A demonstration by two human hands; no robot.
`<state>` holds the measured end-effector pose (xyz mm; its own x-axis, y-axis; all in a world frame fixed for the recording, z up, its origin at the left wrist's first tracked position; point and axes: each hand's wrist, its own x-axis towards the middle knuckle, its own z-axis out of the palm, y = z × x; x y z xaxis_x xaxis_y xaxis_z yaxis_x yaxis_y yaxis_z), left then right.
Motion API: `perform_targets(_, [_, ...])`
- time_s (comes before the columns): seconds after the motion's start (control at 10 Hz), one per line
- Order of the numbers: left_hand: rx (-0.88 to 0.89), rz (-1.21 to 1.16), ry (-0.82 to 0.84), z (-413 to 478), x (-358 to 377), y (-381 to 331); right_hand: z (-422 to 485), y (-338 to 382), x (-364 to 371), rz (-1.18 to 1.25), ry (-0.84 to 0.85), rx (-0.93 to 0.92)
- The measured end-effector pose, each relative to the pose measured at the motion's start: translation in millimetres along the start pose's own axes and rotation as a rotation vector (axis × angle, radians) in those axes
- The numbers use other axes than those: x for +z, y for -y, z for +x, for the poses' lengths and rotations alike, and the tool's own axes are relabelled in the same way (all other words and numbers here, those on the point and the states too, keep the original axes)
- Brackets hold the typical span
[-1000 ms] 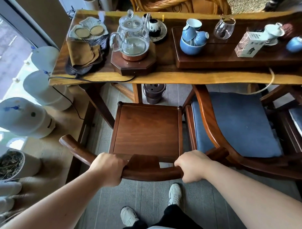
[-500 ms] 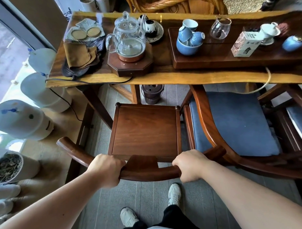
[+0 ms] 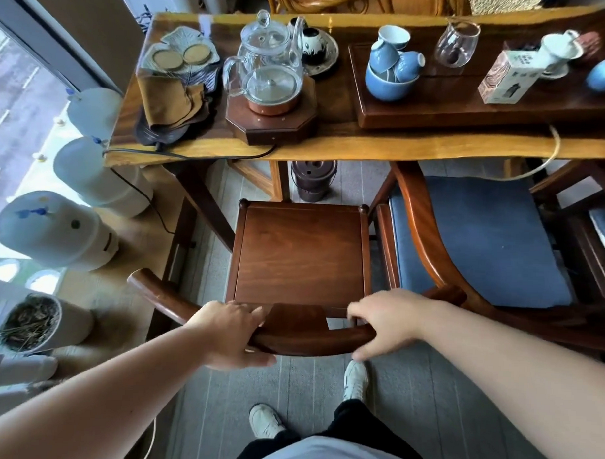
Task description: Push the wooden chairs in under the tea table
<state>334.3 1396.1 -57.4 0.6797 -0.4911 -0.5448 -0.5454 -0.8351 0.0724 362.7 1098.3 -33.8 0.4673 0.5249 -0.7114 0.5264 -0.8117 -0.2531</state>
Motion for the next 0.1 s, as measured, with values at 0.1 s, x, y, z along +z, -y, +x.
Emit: perform_targets(0.1, [0.009, 0.042, -0.120, -2.0, -20.5, 5.6, 3.2, 7.6, -22.3, -0.162, -0.270, -0.060])
